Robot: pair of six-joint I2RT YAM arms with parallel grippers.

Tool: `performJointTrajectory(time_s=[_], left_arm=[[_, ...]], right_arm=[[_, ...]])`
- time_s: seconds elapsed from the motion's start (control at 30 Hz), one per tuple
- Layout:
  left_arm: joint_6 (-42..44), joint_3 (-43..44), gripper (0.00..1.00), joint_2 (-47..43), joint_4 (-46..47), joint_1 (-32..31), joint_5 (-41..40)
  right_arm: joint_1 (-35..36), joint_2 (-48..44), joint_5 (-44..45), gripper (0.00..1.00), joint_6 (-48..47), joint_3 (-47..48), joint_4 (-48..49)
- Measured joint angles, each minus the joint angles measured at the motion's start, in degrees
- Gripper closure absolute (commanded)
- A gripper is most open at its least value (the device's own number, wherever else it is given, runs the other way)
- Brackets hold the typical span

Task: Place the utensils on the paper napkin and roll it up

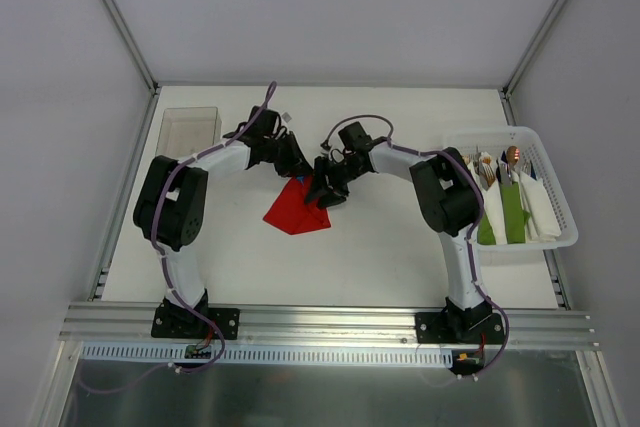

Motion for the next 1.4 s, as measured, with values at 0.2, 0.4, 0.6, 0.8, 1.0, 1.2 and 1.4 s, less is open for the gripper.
performJointTrajectory(time_s=[0.2,0.4,0.6,0.8,1.0,1.2,1.4], left_arm=[[0.2,-1.31,1.0,0.39,-0.26,-0.31,0.28],[0.66,-2.54,0.99,0.74,-2.12,-0.31,0.28],[1.75,-2.91,0.99,0.74,-3.04,-0.31,0.33],[3.06,-4.72,1.0,0.74,-3.45,-0.31,0.28],[4.09,-7.76,1.0,-0.33,-4.7,-0.17,-0.07],[5.27,-8.46,1.0,-2.05,-5.97,-0.17,-0.28],[5.92,-8.48,0.97,-2.49,-6.51,0.7,-0.61]], right_arm=[[0.13,0.0,0.22,0.46,-1.88,0.72,-1.33],[0.96,-0.07,0.33,0.44,-4.17,2.49,-3.43],[2.38,-0.09,0.39,0.42,-6.51,4.04,-5.64],[2.75,-0.09,0.57,0.42,-8.41,5.07,-7.48],[2.75,-0.09,0.57,0.42,-9.38,5.31,-8.33],[3.08,-0.09,0.52,0.44,-9.44,5.49,-8.7],[3.45,-0.07,0.24,0.45,-9.4,5.88,-8.85]])
